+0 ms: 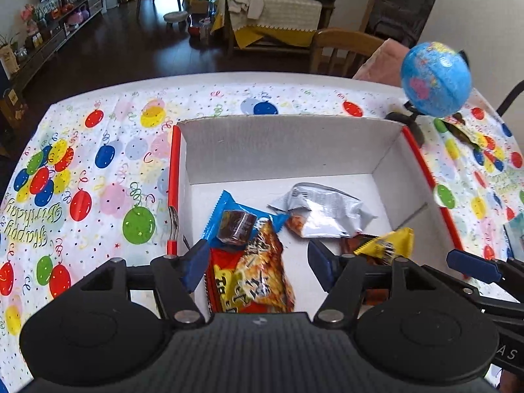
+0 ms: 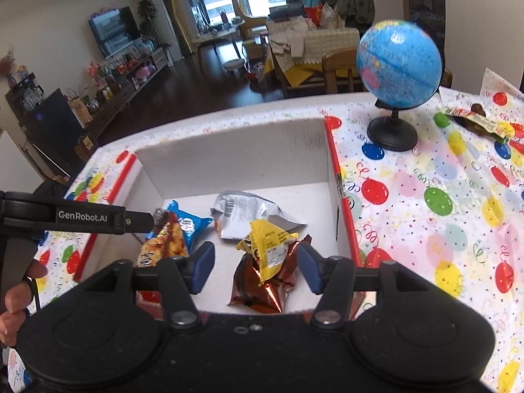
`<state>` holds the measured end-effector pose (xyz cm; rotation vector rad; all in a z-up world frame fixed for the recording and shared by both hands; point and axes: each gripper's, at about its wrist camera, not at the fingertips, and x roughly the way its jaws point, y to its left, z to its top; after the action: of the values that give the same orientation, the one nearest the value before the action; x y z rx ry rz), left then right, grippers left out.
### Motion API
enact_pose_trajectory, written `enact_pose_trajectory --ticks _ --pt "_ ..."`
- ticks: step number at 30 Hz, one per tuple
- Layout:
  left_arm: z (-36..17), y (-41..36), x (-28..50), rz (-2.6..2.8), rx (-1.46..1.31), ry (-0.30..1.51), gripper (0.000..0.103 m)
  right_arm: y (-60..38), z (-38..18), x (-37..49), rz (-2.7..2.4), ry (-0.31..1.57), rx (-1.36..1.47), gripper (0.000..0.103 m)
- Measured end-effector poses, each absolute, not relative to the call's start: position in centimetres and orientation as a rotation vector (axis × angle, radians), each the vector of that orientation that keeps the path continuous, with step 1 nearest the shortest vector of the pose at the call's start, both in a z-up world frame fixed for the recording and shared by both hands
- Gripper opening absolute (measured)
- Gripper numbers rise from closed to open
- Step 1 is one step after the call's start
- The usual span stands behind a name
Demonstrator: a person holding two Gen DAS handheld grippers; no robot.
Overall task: Organize snacks
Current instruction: 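Pull both tools back from the box toward the snacks on the table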
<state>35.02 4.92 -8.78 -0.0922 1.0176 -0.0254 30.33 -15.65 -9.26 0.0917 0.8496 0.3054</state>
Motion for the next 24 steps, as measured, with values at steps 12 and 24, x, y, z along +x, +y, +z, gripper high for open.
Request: enact_pose_trajectory --ticks 12,24 --pt "-5.2 2.8 29.0 -0.067 -0.086 0.927 0.071 -17.9 -6.2 25.0 0.33 0.745 0.099 0.075" --pt "-4.0 1.3 22.9 -0.126 -0.103 0.89 0.085 -19.6 -5.6 19.9 0.344 0.708 0.111 0.083"
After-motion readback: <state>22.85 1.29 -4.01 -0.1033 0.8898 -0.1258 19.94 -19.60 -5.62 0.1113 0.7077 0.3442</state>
